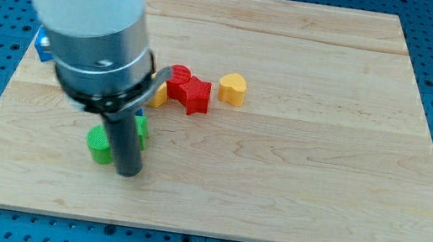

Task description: Move your arm closer to the green circle

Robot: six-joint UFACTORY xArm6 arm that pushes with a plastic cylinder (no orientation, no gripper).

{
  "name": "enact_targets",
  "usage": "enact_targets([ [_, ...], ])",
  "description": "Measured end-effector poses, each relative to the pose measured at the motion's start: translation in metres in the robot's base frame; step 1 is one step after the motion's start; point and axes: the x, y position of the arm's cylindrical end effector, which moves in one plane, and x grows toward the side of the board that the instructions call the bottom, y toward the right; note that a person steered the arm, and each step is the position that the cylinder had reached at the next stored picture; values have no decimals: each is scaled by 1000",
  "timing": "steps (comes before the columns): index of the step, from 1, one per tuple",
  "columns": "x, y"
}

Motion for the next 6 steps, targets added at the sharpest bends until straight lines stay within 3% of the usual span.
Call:
enact_targets([
  [1, 13, 15],
  [3, 31, -79],
  [5, 13, -17],
  [6, 35, -38],
])
